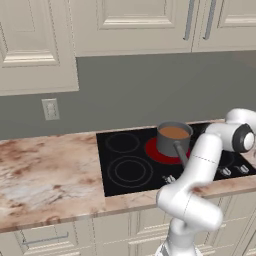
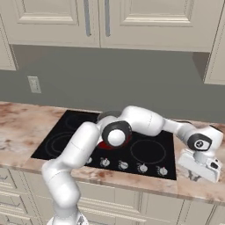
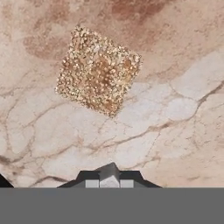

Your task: Pick up the sugar cube(s) and place them in the saucepan with hot chocolate.

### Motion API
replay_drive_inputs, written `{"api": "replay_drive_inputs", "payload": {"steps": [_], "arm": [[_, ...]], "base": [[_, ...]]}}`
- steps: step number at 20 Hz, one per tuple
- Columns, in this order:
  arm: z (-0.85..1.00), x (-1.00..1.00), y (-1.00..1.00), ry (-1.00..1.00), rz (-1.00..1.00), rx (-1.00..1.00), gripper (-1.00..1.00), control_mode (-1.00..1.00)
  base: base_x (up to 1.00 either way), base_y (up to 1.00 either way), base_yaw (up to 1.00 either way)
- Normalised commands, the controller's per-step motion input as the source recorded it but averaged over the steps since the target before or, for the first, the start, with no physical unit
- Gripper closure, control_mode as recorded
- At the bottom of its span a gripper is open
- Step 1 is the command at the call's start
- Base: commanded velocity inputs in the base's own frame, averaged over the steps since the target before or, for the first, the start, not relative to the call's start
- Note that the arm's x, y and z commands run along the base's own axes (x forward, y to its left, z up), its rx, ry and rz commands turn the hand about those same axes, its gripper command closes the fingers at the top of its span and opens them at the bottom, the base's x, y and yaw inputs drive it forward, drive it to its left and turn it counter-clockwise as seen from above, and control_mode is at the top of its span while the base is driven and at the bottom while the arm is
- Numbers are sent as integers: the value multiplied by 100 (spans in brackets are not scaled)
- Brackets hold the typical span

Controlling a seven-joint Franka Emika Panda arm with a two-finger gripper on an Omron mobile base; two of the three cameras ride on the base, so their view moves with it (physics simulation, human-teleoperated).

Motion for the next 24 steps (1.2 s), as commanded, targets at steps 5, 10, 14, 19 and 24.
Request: {"api": "replay_drive_inputs", "payload": {"steps": [5, 10, 14, 19, 24], "arm": [[49, -45, 2, -38, 5, 4, 100, -100], [71, -29, 20, -34, 5, 3, 100, -100], [70, 0, 65, -29, 0, 0, 100, -100], [70, 0, 99, -31, 0, 0, 100, -100], [41, 0, 100, -23, 0, -1, 100, -100]], "base": [[0, 0, 0], [0, 0, 0], [0, 0, 0], [0, 0, 0], [0, 0, 0]]}}
